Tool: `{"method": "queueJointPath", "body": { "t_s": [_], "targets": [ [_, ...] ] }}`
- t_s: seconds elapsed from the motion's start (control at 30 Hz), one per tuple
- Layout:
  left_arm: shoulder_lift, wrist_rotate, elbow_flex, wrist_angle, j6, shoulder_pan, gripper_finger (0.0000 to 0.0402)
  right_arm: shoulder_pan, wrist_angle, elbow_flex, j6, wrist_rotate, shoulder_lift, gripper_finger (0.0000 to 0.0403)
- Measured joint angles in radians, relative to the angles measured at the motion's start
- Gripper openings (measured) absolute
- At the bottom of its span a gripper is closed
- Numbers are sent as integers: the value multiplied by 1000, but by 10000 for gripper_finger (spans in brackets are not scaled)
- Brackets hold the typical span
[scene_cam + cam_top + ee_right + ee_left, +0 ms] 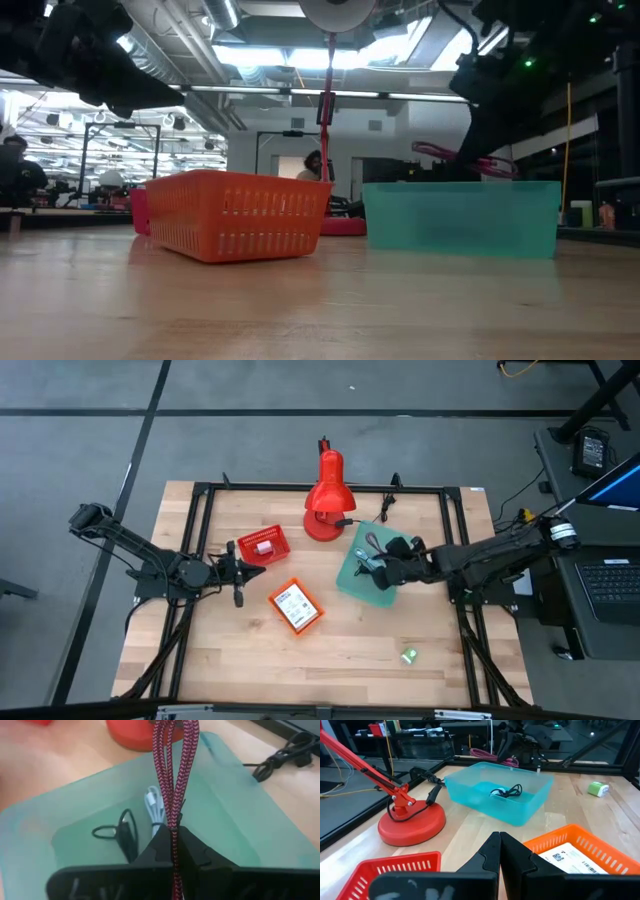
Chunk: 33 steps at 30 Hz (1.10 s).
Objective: Pick and place items into bin
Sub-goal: Put the pink charger cable into the blue bin, then put the green charger adapter into the red bin
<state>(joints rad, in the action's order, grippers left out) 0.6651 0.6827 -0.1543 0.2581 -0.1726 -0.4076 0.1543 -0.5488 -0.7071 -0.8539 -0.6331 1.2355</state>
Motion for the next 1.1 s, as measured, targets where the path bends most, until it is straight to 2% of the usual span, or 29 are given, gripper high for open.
{"method": "queueJointPath", "body": {
  "t_s": [0.63,0.9,1.1],
  "targets": [
    [0,5,0,0,1,0,2,-37,34,0,-1,-1,172,3],
    [0,5,0,0,0,0,2,-37,34,0,0,-2,186,39],
    [0,5,0,0,0,0,2,-37,37,0,-4,-47,186,80]
  ]
}}
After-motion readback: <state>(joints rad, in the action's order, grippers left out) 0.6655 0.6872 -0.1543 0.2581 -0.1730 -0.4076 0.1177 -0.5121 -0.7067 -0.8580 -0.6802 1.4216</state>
